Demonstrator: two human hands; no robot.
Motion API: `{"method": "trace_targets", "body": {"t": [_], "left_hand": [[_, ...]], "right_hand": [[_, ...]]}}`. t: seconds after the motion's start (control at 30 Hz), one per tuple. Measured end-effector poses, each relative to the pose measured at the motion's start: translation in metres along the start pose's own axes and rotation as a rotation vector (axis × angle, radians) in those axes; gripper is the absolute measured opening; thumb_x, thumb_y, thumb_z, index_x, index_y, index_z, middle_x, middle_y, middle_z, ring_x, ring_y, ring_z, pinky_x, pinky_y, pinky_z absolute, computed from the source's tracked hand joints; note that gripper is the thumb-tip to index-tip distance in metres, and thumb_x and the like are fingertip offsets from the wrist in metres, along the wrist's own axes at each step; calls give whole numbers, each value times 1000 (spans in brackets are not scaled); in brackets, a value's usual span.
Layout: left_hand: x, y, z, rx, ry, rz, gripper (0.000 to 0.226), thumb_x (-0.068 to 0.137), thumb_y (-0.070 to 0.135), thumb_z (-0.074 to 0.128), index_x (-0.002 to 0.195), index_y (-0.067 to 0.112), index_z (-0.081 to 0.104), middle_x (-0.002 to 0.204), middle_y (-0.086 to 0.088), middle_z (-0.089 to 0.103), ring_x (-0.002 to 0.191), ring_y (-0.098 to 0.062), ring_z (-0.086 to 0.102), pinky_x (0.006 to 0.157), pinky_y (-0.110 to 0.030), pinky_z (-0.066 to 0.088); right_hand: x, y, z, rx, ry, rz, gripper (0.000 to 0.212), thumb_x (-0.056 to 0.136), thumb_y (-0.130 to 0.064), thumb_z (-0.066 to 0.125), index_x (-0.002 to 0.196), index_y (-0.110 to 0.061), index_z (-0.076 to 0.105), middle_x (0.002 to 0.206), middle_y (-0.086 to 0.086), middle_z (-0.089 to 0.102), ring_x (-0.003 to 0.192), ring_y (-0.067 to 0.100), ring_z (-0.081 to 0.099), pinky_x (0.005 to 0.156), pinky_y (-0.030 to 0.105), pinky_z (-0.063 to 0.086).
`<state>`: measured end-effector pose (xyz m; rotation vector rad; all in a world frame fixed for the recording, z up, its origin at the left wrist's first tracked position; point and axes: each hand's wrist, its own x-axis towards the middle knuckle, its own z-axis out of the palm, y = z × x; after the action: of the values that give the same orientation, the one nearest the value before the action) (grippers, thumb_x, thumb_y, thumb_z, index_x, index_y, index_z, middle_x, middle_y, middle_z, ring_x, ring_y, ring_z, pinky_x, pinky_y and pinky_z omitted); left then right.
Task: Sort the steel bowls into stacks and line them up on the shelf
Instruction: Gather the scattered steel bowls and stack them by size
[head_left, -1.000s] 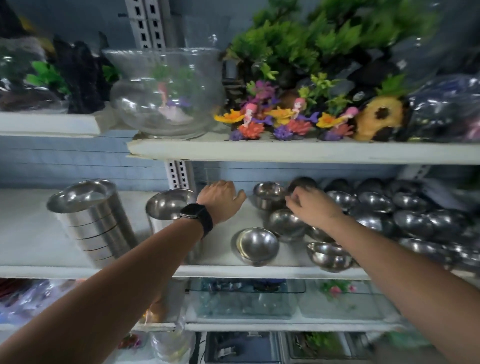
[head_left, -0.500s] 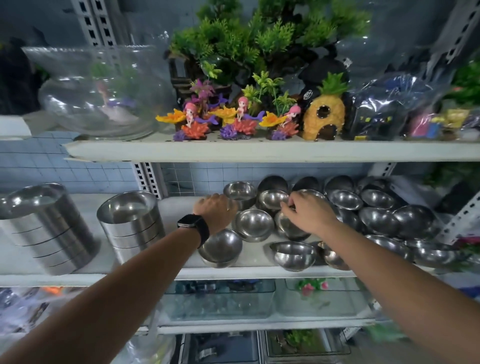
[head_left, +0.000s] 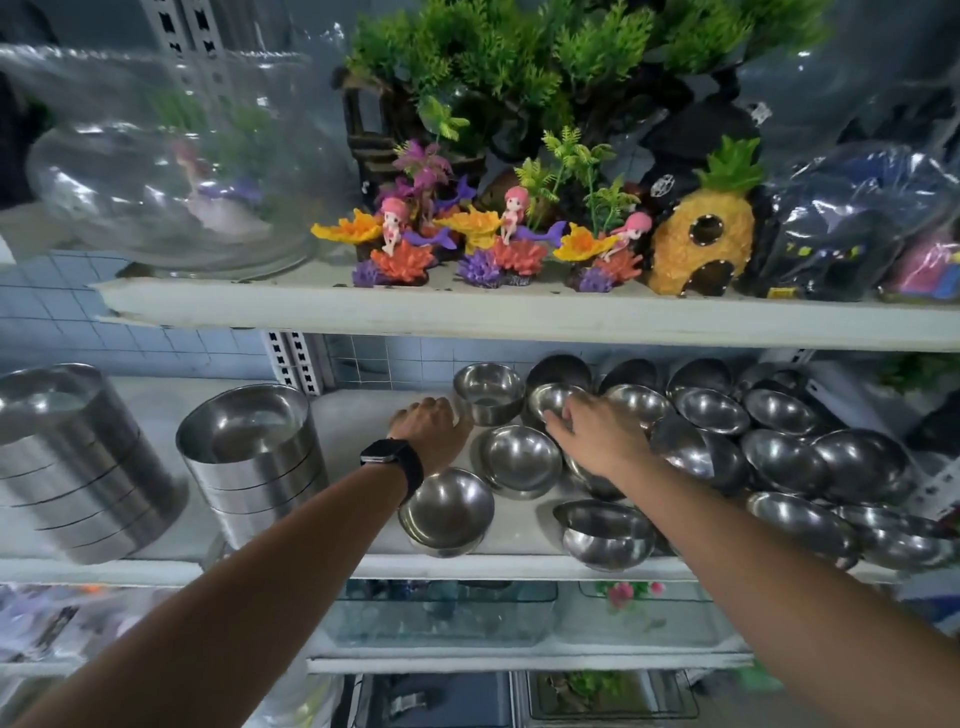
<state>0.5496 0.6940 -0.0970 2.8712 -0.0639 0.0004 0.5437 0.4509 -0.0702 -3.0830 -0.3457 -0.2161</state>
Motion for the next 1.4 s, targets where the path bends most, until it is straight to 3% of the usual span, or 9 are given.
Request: {"method": "trace_targets", "body": {"t": [0.1, 0.17, 0.23, 0.43, 0.6, 0.77, 0.9, 1.1, 1.4], "left_hand": [[12, -6, 11, -13, -20, -7, 61, 99, 58, 15, 108, 13, 54, 106, -10, 62, 85, -22, 51, 82, -40, 46], [17, -7, 13, -60, 7, -46, 59, 101, 58, 20, 103, 12, 56, 107, -11, 63, 88, -24, 54, 84, -39, 45], [23, -8, 15, -57, 27, -62, 63, 101, 59, 21, 110, 9, 59, 112, -12, 63, 97, -27, 58, 89, -40, 45], [47, -19, 28, 33, -18, -70, 71, 100, 60, 17, 126, 7, 56, 123, -14, 60, 110, -31, 57, 92, -42, 45], [64, -18, 29, 82, -39, -65, 67, 102, 54, 19, 126, 4, 56, 126, -17, 59, 112, -33, 57, 94, -43, 46], [77, -13, 33, 129, -46, -53, 70, 105, 53, 14, 124, 1, 58, 124, -21, 60, 114, -34, 57, 95, -43, 43], [87, -15, 42, 155, -52, -67, 79, 102, 61, 14, 134, 0, 53, 133, -22, 56, 122, -34, 53, 101, -44, 41], [101, -20, 54, 97, -65, -93, 82, 100, 65, 13, 134, 2, 53, 134, -21, 56, 125, -34, 50, 104, -45, 39], [124, -21, 68, 1, -82, -141, 78, 99, 63, 15, 138, 6, 51, 139, -18, 52, 130, -34, 47, 107, -47, 37]], "right_hand": [[14, -5, 7, -36, -13, 11, 48, 103, -53, 29, 95, -16, 58, 75, -7, 51, 70, 13, 53, 61, 30, 42], [22, -4, 13, -78, -32, 12, 51, 104, -53, 29, 104, -14, 60, 83, -2, 54, 75, 16, 51, 61, 30, 38], [31, -4, 17, -111, -60, 2, 53, 104, -53, 29, 110, -11, 61, 92, 4, 62, 79, 19, 55, 61, 31, 39], [63, -7, 36, -67, -81, 34, 57, 102, -55, 28, 89, -13, 62, 88, 7, 66, 75, 21, 60, 60, 32, 46], [86, -14, 48, -113, -120, 3, 64, 102, -57, 26, 118, -9, 64, 126, 15, 58, 113, 32, 56, 80, 38, 46], [101, -14, 58, -213, -130, 26, 70, 102, -59, 21, 124, -7, 64, 135, 18, 53, 126, 35, 47, 101, 46, 41], [106, -15, 65, -262, -179, 27, 79, 98, -67, 18, 131, -9, 60, 144, 19, 47, 135, 35, 39, 109, 47, 33], [114, -15, 76, -253, -220, 82, 83, 97, -70, 12, 131, -13, 62, 144, 17, 45, 135, 34, 36, 110, 48, 28], [131, -17, 94, -215, -150, 132, 78, 99, -65, 14, 122, -13, 67, 134, 15, 52, 126, 33, 42, 106, 47, 31]]}}
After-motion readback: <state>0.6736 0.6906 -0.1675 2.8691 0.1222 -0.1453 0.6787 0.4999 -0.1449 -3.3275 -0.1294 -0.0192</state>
